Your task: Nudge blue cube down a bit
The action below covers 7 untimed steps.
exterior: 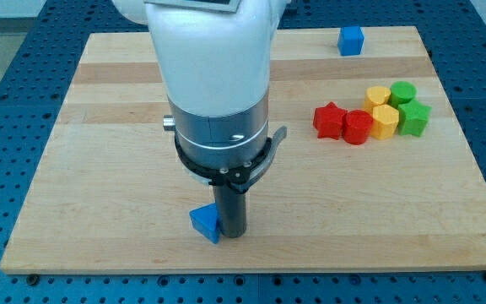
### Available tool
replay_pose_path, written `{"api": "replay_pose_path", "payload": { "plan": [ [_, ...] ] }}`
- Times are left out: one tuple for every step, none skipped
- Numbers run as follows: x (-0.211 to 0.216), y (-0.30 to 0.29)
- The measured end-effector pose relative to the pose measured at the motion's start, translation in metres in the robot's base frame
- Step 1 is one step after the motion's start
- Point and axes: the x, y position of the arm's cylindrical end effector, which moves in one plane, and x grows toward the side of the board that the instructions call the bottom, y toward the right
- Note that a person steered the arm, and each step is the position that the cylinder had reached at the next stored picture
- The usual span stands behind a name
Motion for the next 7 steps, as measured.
{"api": "replay_pose_path", "payload": {
  "plan": [
    [0.000,0.004],
    [0.000,0.031],
    [-0.025,0.056],
    [-0.057,0.051],
    [-0.063,0.009],
    [-0.086,-0.023],
    [-0.135,-0.024]
  ]
}}
